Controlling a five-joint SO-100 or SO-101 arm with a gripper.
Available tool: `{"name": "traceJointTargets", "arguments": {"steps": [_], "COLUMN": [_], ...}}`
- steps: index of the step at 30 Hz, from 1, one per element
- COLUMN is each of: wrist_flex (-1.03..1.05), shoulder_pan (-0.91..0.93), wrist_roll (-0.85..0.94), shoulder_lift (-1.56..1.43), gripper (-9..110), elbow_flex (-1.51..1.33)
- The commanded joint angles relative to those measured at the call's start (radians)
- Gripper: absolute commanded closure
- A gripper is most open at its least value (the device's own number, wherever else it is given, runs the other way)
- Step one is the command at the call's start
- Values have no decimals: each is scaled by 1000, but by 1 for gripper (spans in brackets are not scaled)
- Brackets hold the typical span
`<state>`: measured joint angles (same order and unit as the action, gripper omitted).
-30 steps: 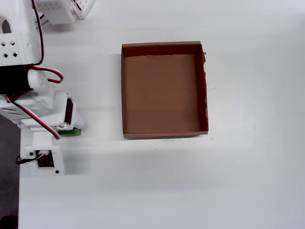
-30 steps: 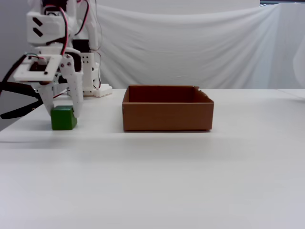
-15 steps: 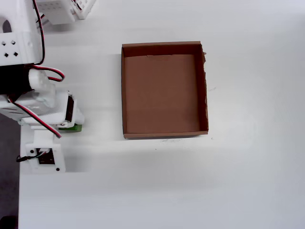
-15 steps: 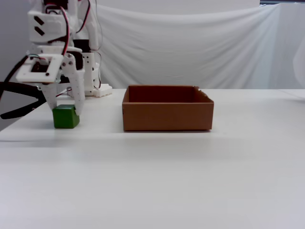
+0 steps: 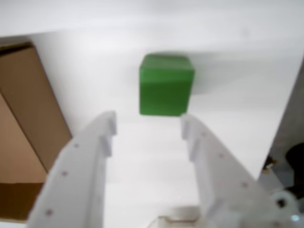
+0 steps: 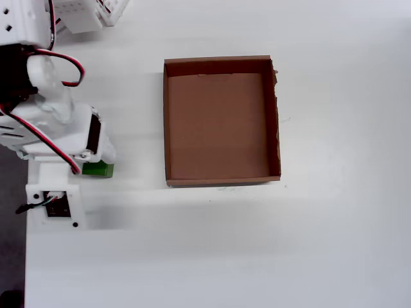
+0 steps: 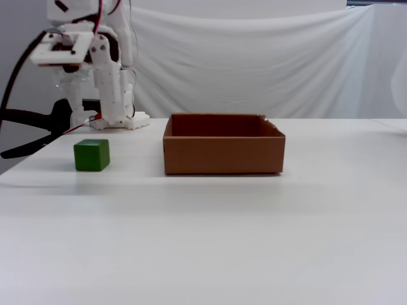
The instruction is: Grasp a green cube and put it in a box.
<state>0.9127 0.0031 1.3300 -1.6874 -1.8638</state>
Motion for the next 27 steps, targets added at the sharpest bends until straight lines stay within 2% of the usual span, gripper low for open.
{"name": "traceJointTargets", "arguments": {"steps": [1,6,11,27], "wrist_flex": [-34,-54,-54,-146], "shoulder_pan": [12,26,25,75], "wrist_roll": [-5,-5,-5,9], "shoulder_lift": [-54,-57,-63,69], "gripper": [84,81,74,73], "elbow_flex": [-8,-15,-18,-18]}}
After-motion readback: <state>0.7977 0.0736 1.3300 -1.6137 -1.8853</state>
